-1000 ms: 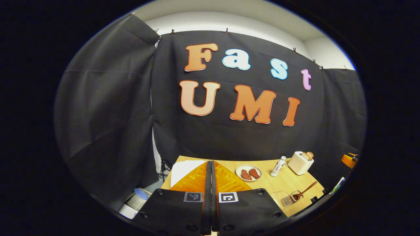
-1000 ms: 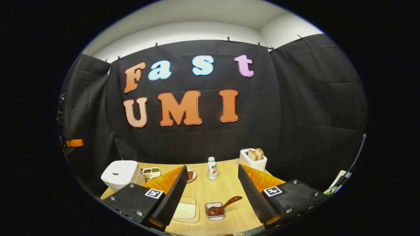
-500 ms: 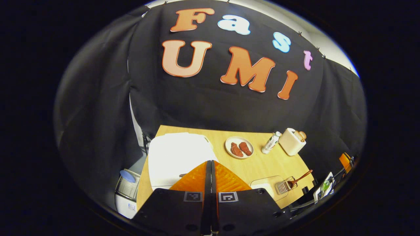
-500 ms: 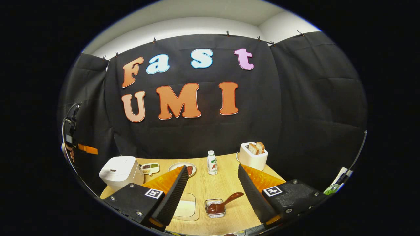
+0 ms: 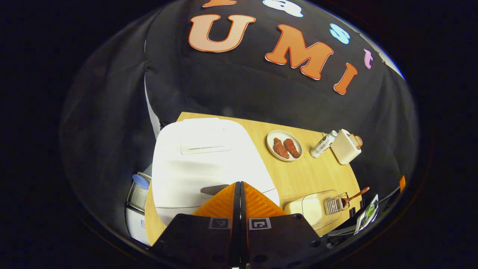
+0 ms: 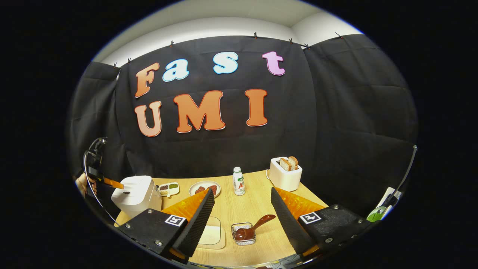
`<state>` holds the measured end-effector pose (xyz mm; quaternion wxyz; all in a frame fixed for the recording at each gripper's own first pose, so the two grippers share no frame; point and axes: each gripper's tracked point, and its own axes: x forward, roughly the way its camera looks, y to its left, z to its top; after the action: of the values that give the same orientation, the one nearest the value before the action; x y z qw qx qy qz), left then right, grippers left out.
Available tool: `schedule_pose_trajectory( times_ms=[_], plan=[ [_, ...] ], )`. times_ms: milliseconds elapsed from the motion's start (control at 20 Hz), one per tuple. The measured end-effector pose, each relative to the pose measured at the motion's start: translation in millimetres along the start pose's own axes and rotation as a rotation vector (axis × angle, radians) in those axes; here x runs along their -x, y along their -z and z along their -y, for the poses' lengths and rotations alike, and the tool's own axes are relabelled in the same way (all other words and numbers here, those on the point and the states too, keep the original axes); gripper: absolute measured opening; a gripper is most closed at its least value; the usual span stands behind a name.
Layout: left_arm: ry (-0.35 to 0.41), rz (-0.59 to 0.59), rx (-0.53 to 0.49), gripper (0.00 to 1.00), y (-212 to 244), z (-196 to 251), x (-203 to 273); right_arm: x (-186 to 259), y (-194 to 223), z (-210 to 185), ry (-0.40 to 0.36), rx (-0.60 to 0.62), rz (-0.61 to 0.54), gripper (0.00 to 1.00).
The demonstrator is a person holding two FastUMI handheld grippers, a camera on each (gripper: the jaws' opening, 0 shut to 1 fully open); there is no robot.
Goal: Close the left gripper, press the button to open the rice cooker; take a wooden spoon from the chopstick holder with the right hand, scoop a spoonful of rice and pour it into the rice cooker, then put the wooden spoon back into the chopstick holder.
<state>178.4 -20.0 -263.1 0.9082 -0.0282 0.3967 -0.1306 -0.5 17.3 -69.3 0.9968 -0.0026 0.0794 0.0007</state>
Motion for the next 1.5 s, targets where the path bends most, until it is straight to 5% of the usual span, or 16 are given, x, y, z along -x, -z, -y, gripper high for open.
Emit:
schedule_pose_trajectory(
  times_ms=[300, 1000, 1300, 1500],
  plan=[
    [-0.042, -0.052, -0.004, 0.05, 12.4, -15.6, -26.4, 1.7, 3.8, 9.3, 0.023, 0.026, -0.016, 0.95],
    [-0.012, -0.103, 0.009, 0.05, 17.8, -14.4, -39.7, -4.1, 21.7, 1.9, -0.009, -0.013, -0.058, 0.95],
    [-0.175, 0.244, -0.139, 0.05, -75.2, 1.0, 42.4, -4.2, 7.5, 8.3, -0.008, -0.027, -0.021, 0.95],
    [-0.126, 0.443, -0.135, 0.05, -116.9, 41.5, 114.2, -4.6, 1.4, 12.7, -0.01, -0.032, 0.001, 0.95]
  ],
)
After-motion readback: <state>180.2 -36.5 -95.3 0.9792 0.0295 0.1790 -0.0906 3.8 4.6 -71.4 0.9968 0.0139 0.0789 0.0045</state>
